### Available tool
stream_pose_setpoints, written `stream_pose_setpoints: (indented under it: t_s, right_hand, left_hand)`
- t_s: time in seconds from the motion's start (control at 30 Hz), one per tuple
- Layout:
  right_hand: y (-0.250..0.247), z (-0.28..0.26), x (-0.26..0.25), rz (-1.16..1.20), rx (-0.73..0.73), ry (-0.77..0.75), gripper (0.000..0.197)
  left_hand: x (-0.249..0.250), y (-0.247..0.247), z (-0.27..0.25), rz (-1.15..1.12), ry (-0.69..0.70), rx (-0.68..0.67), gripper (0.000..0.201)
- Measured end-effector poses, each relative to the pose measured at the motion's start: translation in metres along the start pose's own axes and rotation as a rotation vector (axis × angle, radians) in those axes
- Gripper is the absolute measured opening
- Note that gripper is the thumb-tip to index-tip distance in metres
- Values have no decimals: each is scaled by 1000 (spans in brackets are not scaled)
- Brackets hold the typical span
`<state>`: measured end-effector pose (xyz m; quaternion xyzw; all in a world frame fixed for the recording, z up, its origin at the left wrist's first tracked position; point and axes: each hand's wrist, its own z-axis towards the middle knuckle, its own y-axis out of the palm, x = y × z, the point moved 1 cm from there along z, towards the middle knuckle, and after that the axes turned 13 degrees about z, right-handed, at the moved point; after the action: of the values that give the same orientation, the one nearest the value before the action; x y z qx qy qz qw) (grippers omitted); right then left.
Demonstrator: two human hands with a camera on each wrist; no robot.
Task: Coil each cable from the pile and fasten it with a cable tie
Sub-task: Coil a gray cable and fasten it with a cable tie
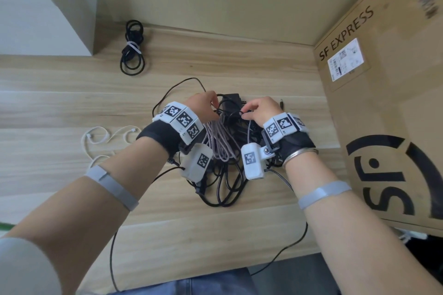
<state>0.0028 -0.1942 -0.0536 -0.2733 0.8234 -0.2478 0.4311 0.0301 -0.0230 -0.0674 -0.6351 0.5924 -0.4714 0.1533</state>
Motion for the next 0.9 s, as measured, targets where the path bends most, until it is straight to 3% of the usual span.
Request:
stream_pose_setpoints:
  t_s: [0.1, 0.23, 0.33, 0.5, 0.63, 0.73, 0.9]
  right_hand:
    - [-2, 0, -3, -11, 94, -65, 19]
    - [-2, -7, -9, 85, -25, -156, 13]
    - [-1, -10, -9, 123, -26, -205, 8]
    - [-4, -8, -6, 141, -78, -152, 14]
    - [0, -5, 2, 74, -32, -126, 33]
    - [6, 0, 5, 93, 17, -81, 30]
    - [12, 10, 7, 39, 92, -48, 31]
  left_hand:
    - [3, -2, -2, 94, 14, -10, 29]
    - [16, -5, -4, 113, 99, -4, 31]
    - [22, -7, -4, 27, 186, -7, 21]
    - [20, -9, -7, -287, 155, -36, 28]
    - [15, -8, -6, -241, 84, 12, 29]
    - [12, -6, -7, -221, 42, 24, 26]
    - [6, -4, -8, -189, 41, -82, 35]
